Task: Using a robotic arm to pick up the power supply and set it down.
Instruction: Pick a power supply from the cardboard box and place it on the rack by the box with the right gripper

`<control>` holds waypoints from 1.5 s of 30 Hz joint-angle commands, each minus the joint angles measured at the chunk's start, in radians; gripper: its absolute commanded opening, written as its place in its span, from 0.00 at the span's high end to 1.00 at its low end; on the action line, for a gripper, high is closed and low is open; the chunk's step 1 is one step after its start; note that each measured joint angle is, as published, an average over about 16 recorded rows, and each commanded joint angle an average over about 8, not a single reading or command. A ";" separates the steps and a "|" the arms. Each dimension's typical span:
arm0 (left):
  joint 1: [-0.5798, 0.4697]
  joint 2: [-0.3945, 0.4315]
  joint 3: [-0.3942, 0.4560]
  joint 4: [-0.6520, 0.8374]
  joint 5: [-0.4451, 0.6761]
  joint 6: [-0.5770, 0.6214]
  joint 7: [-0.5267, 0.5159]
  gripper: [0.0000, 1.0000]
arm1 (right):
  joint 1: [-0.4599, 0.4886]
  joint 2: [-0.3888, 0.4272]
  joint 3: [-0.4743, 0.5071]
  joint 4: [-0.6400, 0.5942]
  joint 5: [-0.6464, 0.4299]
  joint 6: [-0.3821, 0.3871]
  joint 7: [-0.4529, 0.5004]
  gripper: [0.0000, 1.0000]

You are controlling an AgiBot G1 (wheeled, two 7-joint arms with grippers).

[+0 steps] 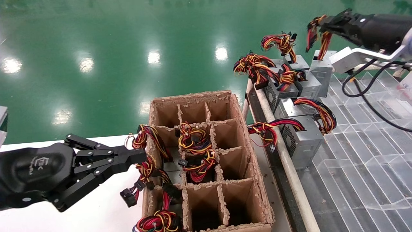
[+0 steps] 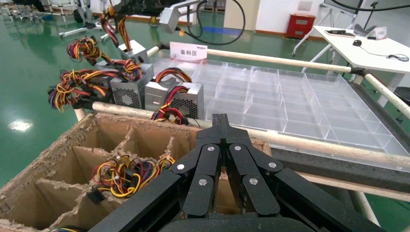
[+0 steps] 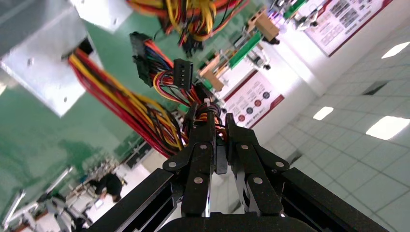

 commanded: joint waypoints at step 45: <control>0.000 0.000 0.000 0.000 0.000 0.000 0.000 1.00 | -0.078 -0.041 0.045 -0.008 0.065 0.073 0.119 0.16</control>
